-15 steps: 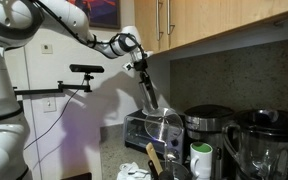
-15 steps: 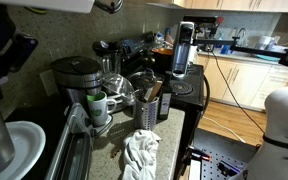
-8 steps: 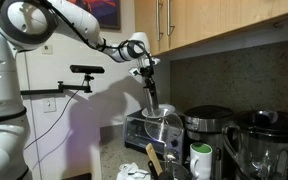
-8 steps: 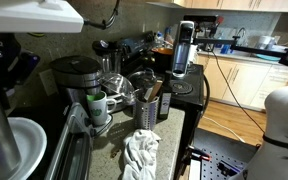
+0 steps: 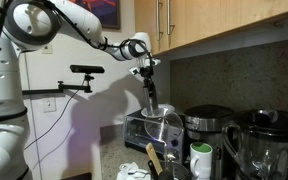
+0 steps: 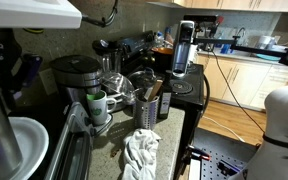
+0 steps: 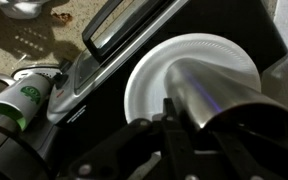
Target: Put the flask on the plate on the microwave and open the microwave
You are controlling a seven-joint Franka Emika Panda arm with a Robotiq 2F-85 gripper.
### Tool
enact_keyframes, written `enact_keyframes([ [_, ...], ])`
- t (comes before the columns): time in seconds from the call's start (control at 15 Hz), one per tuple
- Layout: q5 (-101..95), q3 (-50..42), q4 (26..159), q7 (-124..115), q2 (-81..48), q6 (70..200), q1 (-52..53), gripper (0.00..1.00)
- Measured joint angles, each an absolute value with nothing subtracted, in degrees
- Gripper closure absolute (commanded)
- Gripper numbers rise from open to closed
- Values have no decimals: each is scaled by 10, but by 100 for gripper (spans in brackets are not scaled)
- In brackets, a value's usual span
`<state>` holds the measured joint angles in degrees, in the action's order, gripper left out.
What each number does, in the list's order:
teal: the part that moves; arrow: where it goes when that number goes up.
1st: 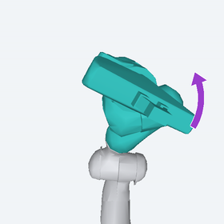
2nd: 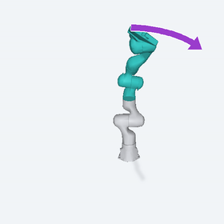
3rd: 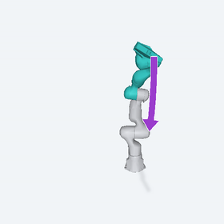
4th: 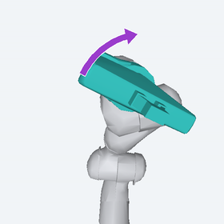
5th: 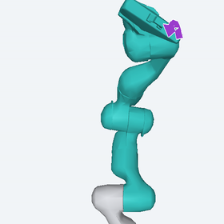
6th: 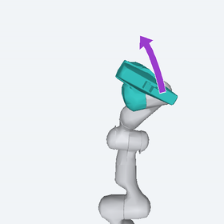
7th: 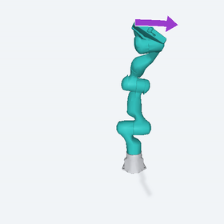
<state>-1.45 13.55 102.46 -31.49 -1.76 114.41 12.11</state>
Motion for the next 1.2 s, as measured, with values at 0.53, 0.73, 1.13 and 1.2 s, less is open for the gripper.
enact_keyframes([
  [0.53,-16,136,1010,-315,-32,1132,132,0],
  [0.73,-21,136,1008,-315,-33,1132,134,0],
  [1.13,-64,137,999,-319,-32,1132,143,0],
  [1.2,-71,137,996,-319,-32,1132,145,0],
])
